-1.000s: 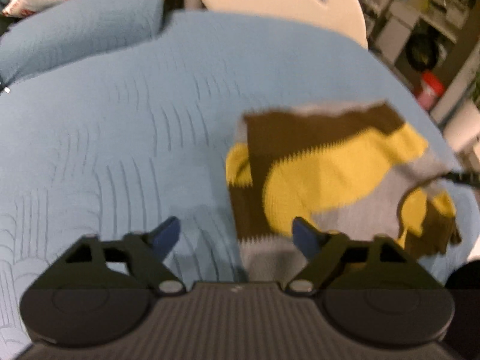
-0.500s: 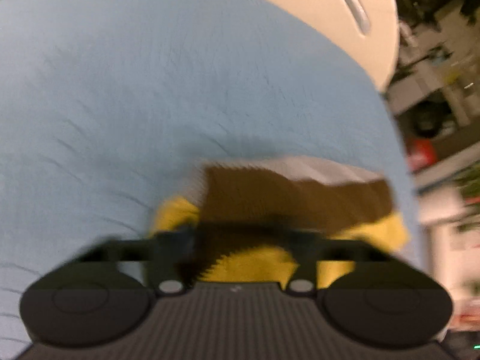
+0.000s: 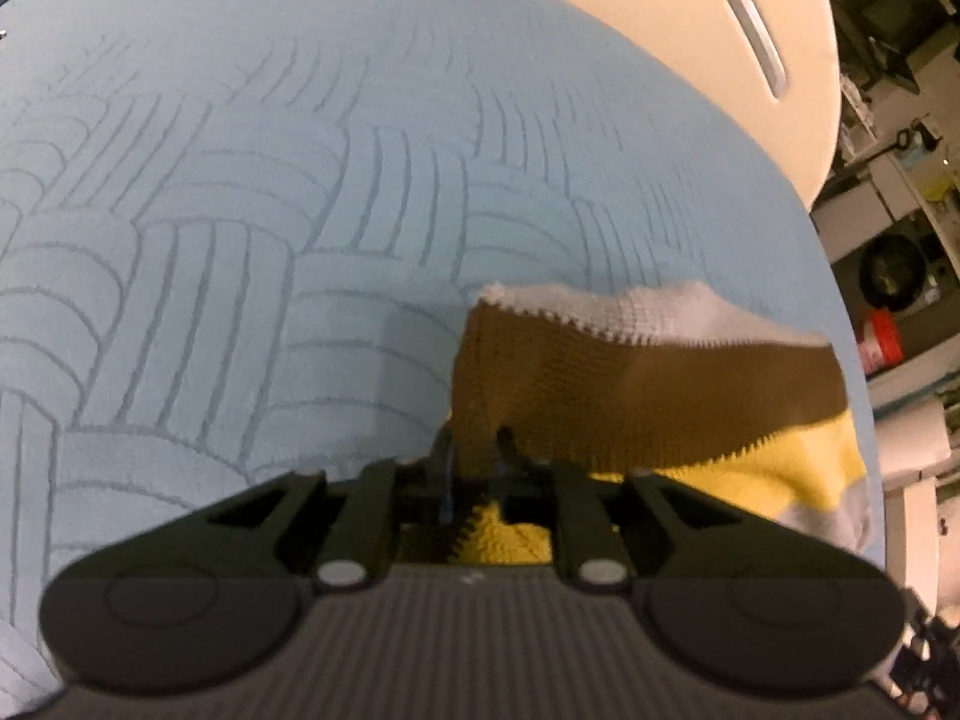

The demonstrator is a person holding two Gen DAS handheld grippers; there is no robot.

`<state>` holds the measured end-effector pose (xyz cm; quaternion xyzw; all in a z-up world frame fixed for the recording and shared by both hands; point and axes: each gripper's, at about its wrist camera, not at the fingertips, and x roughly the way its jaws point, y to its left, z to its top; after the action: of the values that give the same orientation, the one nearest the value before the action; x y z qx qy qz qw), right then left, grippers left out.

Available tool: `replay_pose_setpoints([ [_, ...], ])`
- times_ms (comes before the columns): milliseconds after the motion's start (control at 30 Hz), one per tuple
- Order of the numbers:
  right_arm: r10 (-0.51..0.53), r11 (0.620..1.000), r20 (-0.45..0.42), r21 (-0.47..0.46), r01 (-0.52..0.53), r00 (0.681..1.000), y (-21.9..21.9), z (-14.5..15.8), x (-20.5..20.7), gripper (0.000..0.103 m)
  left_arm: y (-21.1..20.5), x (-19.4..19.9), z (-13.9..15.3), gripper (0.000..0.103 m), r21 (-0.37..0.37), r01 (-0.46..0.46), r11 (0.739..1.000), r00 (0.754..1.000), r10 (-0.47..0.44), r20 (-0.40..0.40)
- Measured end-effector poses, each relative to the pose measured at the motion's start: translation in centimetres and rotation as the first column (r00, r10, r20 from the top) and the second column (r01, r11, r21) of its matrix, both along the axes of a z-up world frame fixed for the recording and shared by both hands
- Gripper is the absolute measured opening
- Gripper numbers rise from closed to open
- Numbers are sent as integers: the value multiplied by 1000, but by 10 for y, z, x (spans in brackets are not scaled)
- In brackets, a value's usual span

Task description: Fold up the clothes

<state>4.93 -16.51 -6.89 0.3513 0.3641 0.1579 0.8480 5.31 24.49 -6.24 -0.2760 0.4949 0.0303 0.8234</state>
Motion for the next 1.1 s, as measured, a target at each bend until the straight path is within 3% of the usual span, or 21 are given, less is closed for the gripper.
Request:
replay_pose_setpoints([
  [33,2,1000,-4,-13,-2,1000,2,0,0,65,0,0,5,58,20,-3,1000,1000,2,10],
  [100,10,1000,11,-18,-10,1000,3,2,-3,65,1,-8,20,79,84,-24,996,999,20,49],
  [200,-4,1000,19,12,3,1000,-4,2,-7,65,2,-16,36,86,157,-13,987,995,-4,103],
  [367,-50,992,-39,110,54,998,-16,-8,-2,66,-9,-8,56,90,258,88,962,983,-125,133],
  [467,-63,990,-51,126,69,997,-17,-10,0,66,-24,5,67,91,279,201,939,961,-245,132],
  [533,-66,989,-45,129,71,997,-16,-10,-2,66,-31,16,68,91,278,231,933,953,-274,127],
  [667,-51,992,-58,110,57,997,-11,-11,1,66,-37,32,58,92,211,234,949,962,-258,92],
  [767,-39,994,-64,96,45,997,-9,-12,3,66,-24,35,39,92,66,165,984,984,-169,50],
  [900,-40,994,-67,102,47,997,-9,-14,4,66,-12,30,5,92,-42,94,995,995,-95,-20],
  [1100,-41,992,-72,113,49,997,-10,-16,6,66,-16,24,-3,100,-26,124,992,992,-124,14],
])
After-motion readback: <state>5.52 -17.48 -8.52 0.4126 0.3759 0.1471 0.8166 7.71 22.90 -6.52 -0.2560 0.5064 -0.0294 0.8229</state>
